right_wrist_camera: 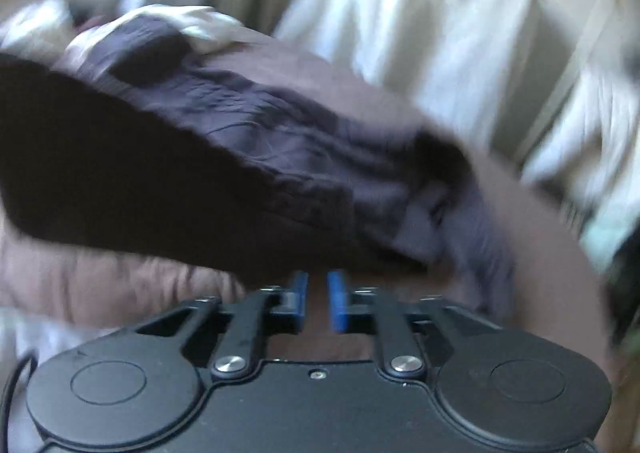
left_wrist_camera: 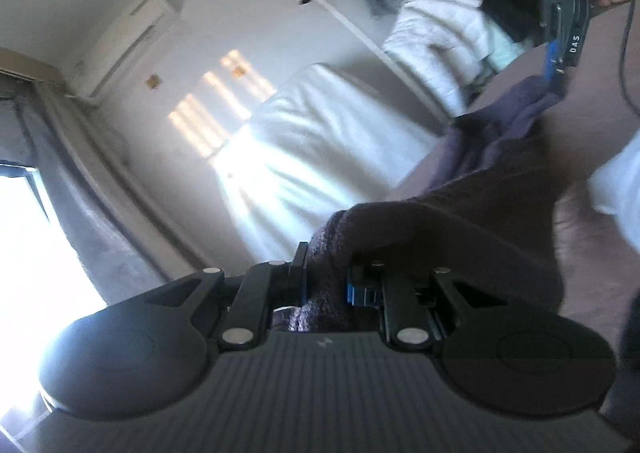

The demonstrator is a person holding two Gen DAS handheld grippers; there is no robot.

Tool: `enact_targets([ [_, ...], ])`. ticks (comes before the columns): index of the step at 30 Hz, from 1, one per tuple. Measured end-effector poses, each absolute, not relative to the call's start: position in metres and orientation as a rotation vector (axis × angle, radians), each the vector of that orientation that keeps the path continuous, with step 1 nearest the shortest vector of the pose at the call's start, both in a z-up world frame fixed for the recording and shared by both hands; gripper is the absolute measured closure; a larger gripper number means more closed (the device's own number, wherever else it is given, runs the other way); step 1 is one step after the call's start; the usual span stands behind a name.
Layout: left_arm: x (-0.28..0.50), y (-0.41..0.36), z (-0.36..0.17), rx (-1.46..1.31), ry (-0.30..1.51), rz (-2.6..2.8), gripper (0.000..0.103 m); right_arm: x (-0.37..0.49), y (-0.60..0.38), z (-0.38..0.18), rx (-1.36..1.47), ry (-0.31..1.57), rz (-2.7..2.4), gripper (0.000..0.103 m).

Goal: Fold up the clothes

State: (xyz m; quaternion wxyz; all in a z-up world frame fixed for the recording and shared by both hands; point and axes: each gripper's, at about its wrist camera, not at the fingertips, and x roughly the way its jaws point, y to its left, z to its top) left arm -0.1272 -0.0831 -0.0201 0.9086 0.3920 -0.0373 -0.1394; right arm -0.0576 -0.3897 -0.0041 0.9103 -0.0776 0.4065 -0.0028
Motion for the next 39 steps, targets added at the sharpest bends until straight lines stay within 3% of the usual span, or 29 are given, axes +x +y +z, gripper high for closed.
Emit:
enact_targets([
  [2, -0.131, -0.082, -0.017, 0.788, -0.106, -0.306, 0.088, -0.028, -0.420, 0.001, 0.138, 0.842, 0.001, 0.035],
  [4, -0.135, -0.080, -0.014, 0.755, -0.121, -0.333, 0.088, 0.012, -0.444, -0.002, 0.420, 0.914, 0.030, 0.027],
  [6, -0.139, -0.077, -0.014, 0.722, -0.129, -0.374, 0.088, 0.051, -0.448, -0.006, 0.522, 0.974, 0.015, 0.026],
  [9, -0.146, -0.073, -0.016, 0.693, -0.122, -0.439, 0.088, 0.095, -0.419, 0.005, 0.324, 0.964, -0.082, 0.023],
  [11, -0.148, -0.075, -0.020, 0.708, -0.125, -0.452, 0.088, 0.123, -0.390, 0.001, 0.079, 0.996, -0.066, 0.006],
  [14, -0.152, -0.076, -0.024, 0.729, -0.128, -0.467, 0.088, 0.142, -0.358, -0.039, -0.195, 1.152, -0.070, 0.007],
  [16, -0.151, -0.076, -0.023, 0.738, -0.124, -0.470, 0.087, 0.135, -0.359, -0.067, -0.242, 1.290, -0.063, 0.017],
  [18, -0.151, -0.075, -0.023, 0.738, -0.113, -0.479, 0.087, 0.115, -0.374, -0.081, -0.181, 1.357, -0.053, 0.040],
  [19, -0.151, -0.075, -0.023, 0.737, -0.106, -0.484, 0.086, 0.102, -0.383, -0.085, -0.139, 1.367, -0.044, 0.063],
  [20, -0.150, -0.075, -0.024, 0.740, -0.095, -0.489, 0.085, 0.088, -0.392, -0.087, -0.106, 1.359, -0.030, 0.073],
  [23, -0.140, -0.085, -0.028, 0.779, -0.059, -0.481, 0.084, 0.048, -0.418, -0.077, -0.036, 1.261, -0.044, 0.091],
  [28, -0.118, -0.102, -0.019, 0.774, -0.076, -0.334, 0.084, -0.014, -0.454, -0.041, 0.124, 0.932, -0.074, 0.092],
  [31, -0.117, -0.106, -0.011, 0.746, -0.142, -0.179, 0.080, -0.035, -0.449, -0.050, 0.160, 0.935, -0.047, 0.092],
  [34, -0.122, -0.115, -0.040, 0.918, -0.217, -0.032, 0.074, -0.048, -0.433, -0.065, 0.113, 0.945, -0.031, 0.091],
  [39, -0.114, -0.113, -0.096, 1.187, -0.142, 0.081, 0.073, -0.050, -0.432, -0.092, 0.111, 0.970, -0.079, 0.091],
])
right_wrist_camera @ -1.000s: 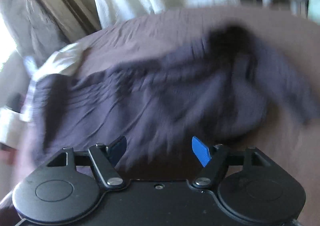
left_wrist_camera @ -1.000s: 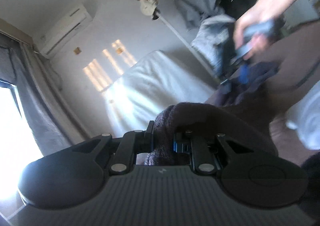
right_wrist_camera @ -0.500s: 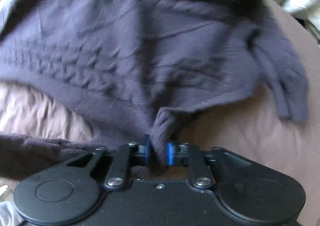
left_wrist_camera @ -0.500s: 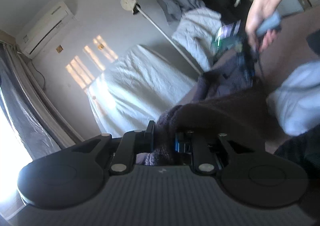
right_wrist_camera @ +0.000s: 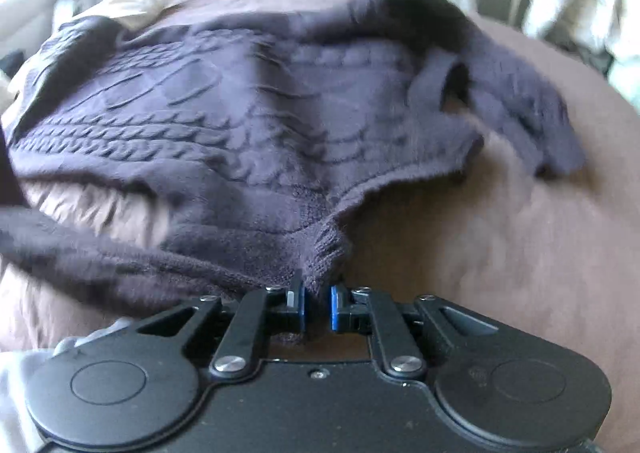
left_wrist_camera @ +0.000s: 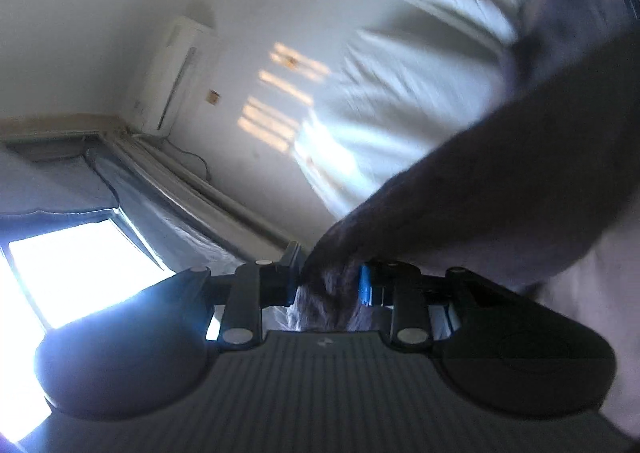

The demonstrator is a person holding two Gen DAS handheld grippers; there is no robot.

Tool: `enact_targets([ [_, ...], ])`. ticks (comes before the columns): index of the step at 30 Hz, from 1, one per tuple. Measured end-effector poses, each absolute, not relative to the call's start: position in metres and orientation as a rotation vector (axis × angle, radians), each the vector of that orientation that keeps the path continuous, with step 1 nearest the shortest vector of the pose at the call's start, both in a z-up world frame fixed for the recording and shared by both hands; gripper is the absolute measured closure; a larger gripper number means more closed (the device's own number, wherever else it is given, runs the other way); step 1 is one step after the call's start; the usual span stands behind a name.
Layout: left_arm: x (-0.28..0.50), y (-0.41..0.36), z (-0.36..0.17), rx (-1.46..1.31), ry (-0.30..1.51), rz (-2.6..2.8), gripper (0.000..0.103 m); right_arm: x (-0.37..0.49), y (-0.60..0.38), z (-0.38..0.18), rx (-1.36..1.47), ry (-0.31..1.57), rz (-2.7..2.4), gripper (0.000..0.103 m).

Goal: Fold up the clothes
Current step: 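Lay the sweater flat and open both grippers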

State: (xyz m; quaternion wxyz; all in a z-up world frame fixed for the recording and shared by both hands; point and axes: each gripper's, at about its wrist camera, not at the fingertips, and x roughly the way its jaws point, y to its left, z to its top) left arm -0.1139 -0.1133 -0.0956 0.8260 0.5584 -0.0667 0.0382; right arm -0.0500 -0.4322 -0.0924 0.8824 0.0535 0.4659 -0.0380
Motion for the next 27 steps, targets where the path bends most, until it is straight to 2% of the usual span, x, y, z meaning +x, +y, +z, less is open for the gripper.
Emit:
enact_targets([
  [3, -0.113, -0.108, -0.098, 1.297, -0.137, 0.176, 0.063, -0.050, -0.429, -0.094, 0.101, 0.970, -0.100, 0.091],
  [5, -0.110, -0.101, -0.084, 1.242, 0.070, 0.089, 0.061, -0.049, -0.422, -0.095, 0.062, 0.988, -0.107, 0.091],
  [9, -0.083, -0.059, -0.057, 0.765, 0.579, -0.229, 0.057, -0.043, -0.410, -0.100, -0.031, 1.063, -0.108, 0.089],
  [11, -0.065, -0.033, -0.059, 0.550, 0.756, -0.282, 0.055, -0.040, -0.406, -0.099, -0.069, 1.093, -0.114, 0.082],
  [13, -0.053, -0.009, -0.064, 0.387, 0.876, -0.300, 0.038, -0.038, -0.402, -0.097, -0.104, 1.112, -0.129, 0.076],
  [16, -0.056, 0.023, -0.067, 0.159, 0.926, -0.357, 0.029, -0.038, -0.400, -0.088, -0.103, 1.116, -0.157, 0.072],
  [21, -0.055, 0.047, -0.050, -0.027, 0.894, -0.456, 0.021, -0.061, -0.404, -0.030, 0.213, 0.898, -0.154, 0.068],
  [23, -0.048, 0.051, -0.041, -0.053, 0.869, -0.464, 0.020, -0.071, -0.398, -0.012, 0.281, 0.814, -0.104, 0.050],
  [27, -0.039, 0.058, -0.028, -0.117, 0.821, -0.491, 0.017, -0.068, -0.387, 0.014, 0.232, 0.786, -0.067, 0.050],
])
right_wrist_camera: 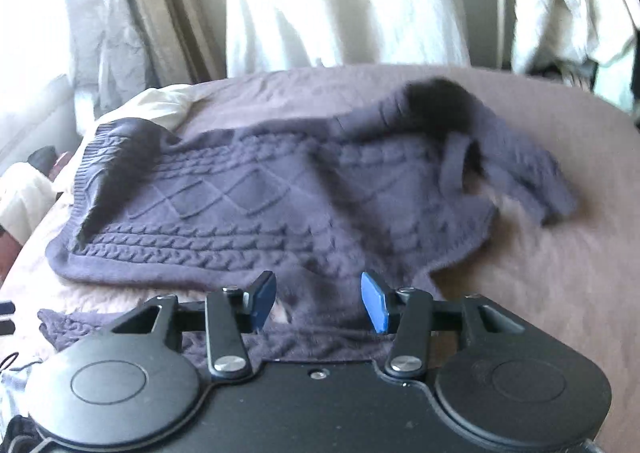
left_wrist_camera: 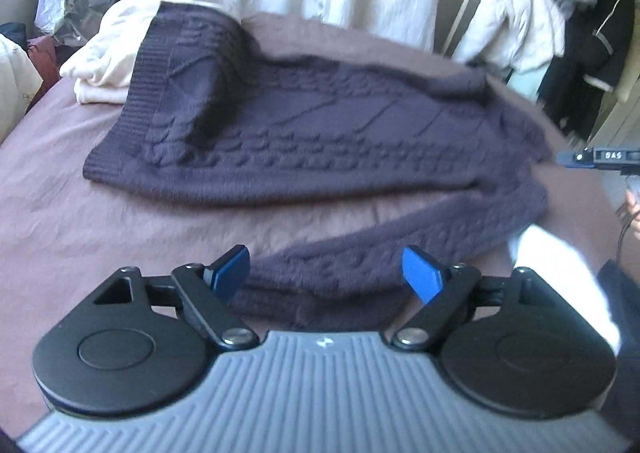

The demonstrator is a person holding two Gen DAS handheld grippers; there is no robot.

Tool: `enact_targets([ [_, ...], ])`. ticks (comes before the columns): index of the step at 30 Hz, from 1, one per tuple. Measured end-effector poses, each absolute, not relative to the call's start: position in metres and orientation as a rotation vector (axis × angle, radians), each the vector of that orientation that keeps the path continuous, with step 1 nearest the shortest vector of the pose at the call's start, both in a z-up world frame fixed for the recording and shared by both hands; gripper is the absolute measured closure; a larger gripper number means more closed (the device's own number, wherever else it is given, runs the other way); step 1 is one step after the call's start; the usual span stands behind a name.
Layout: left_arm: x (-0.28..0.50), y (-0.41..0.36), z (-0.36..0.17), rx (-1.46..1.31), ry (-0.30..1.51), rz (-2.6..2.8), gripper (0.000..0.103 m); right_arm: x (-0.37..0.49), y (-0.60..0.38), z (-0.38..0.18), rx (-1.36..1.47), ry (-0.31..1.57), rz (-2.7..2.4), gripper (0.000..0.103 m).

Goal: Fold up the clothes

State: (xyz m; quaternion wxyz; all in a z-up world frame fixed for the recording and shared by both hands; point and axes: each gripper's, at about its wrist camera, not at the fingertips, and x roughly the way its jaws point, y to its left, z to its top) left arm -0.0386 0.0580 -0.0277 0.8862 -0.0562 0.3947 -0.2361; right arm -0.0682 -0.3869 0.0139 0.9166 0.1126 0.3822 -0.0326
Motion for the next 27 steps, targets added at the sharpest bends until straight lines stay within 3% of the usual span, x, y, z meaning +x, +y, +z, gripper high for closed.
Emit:
enact_targets([
  [4, -0.029, 0.050, -0.024, -0.081, 0.838, -0.445, 0.010, -0.031, -0.385, 0.048, 0.188, 0.846, 0.017, 0.046],
  [8, -0.015, 0.042, -0.032, -0.019, 0.916, -0.329, 0.010, 0.025, -0.373, 0.053, 0.119, 1.008, 0.003, 0.046],
  [13, 0.022, 0.011, -0.004, 0.047, 0.872, -0.338, 0.010, 0.078, -0.376, 0.075, 0.030, 1.160, -0.051, 0.046],
  [15, 0.048, -0.015, 0.011, 0.107, 0.835, -0.353, 0.010, 0.102, -0.386, 0.087, -0.026, 1.138, -0.078, 0.037],
  [17, 0.084, -0.051, 0.017, 0.156, 0.806, -0.386, 0.010, 0.127, -0.403, 0.088, -0.012, 1.105, -0.098, 0.018],
  [21, 0.164, -0.126, 0.012, 0.236, 0.776, -0.458, 0.010, 0.161, -0.465, 0.060, 0.184, 1.043, -0.150, 0.018],
  [27, 0.266, -0.211, -0.013, 0.136, 0.768, -0.512, 0.010, 0.173, -0.572, 0.029, 0.527, 0.938, -0.237, 0.018],
])
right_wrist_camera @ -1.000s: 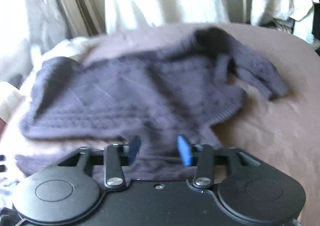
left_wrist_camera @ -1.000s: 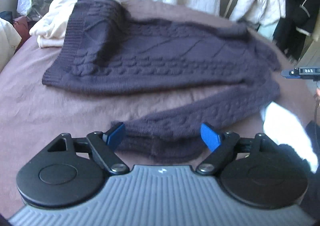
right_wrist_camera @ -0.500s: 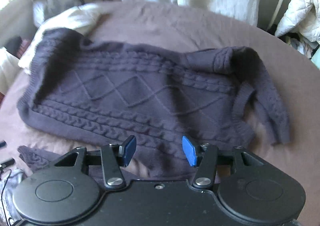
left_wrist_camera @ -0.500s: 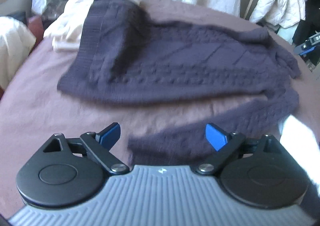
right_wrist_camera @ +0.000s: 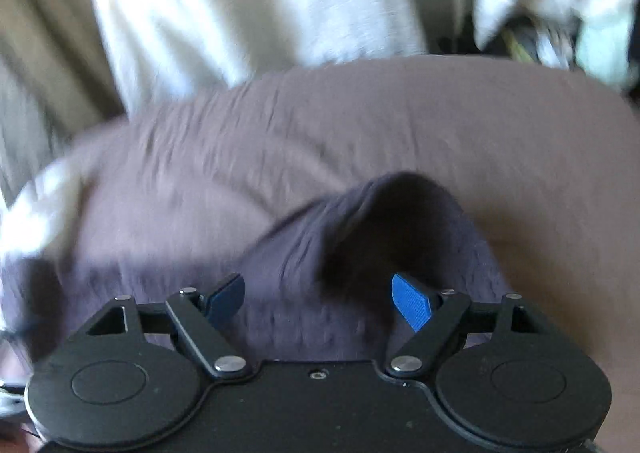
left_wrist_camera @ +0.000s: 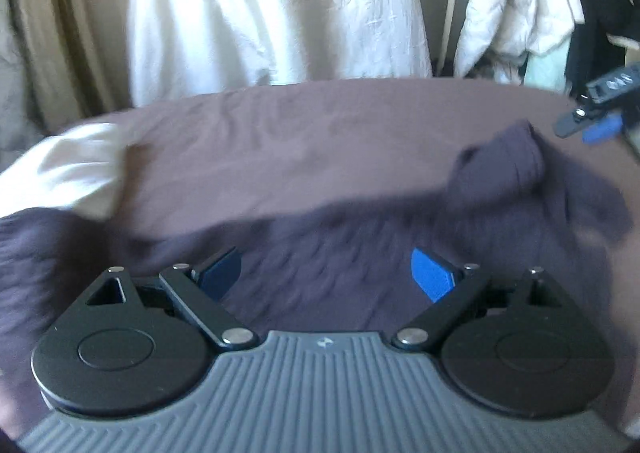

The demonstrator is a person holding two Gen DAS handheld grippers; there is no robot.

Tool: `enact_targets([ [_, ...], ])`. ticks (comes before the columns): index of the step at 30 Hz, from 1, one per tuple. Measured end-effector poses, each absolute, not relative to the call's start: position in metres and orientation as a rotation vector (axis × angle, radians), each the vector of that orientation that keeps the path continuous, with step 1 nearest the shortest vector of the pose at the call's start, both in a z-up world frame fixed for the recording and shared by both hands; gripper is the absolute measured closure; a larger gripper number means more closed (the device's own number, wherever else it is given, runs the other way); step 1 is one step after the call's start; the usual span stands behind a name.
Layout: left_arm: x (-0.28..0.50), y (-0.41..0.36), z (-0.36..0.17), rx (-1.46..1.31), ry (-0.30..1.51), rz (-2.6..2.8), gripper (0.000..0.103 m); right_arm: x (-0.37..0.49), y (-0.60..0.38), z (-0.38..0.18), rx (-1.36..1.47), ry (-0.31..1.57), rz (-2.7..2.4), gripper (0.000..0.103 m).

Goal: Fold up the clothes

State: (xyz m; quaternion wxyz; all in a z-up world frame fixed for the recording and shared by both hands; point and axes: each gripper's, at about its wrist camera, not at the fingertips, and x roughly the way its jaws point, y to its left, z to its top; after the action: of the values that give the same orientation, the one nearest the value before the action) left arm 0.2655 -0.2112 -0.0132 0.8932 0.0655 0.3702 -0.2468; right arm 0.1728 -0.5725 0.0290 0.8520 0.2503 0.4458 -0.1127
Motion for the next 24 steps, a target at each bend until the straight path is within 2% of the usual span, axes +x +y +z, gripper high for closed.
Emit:
enact_targets([
  [5, 0.305, -0.258, -0.030, 0.113, 0.752, -0.540, 0.010, 0.192, -0.622, -0.012, 0.919, 0.943, -0.095, 0.016],
  [7, 0.316, -0.263, -0.039, 0.077, 0.774, -0.543, 0.010, 0.207, -0.623, -0.031, 0.892, 0.988, -0.121, 0.016],
  [12, 0.333, -0.254, -0.062, 0.004, 0.817, -0.524, 0.010, 0.251, -0.620, -0.064, 0.579, 1.058, -0.269, 0.017],
  [13, 0.334, -0.249, -0.065, -0.004, 0.822, -0.519, 0.010, 0.254, -0.623, -0.068, 0.571, 1.026, -0.281, 0.025],
  [14, 0.336, -0.245, -0.068, -0.012, 0.827, -0.514, 0.010, 0.257, -0.624, -0.072, 0.569, 0.997, -0.279, 0.044],
  [15, 0.336, -0.239, -0.070, -0.016, 0.824, -0.507, 0.010, 0.261, -0.622, -0.073, 0.562, 0.989, -0.276, 0.051],
  [16, 0.336, -0.231, -0.069, -0.019, 0.815, -0.502, 0.010, 0.266, -0.616, -0.073, 0.520, 0.988, -0.253, 0.073],
  [17, 0.337, -0.223, -0.068, -0.018, 0.810, -0.495, 0.010, 0.272, -0.608, -0.071, 0.462, 0.981, -0.232, 0.087],
  [21, 0.343, -0.191, -0.059, 0.000, 0.818, -0.396, 0.011, 0.283, -0.540, -0.031, 0.057, 0.770, -0.126, 0.088],
  [24, 0.345, -0.160, -0.045, -0.071, 0.776, -0.318, 0.011, 0.272, -0.479, 0.000, -0.103, 0.584, 0.096, 0.088],
])
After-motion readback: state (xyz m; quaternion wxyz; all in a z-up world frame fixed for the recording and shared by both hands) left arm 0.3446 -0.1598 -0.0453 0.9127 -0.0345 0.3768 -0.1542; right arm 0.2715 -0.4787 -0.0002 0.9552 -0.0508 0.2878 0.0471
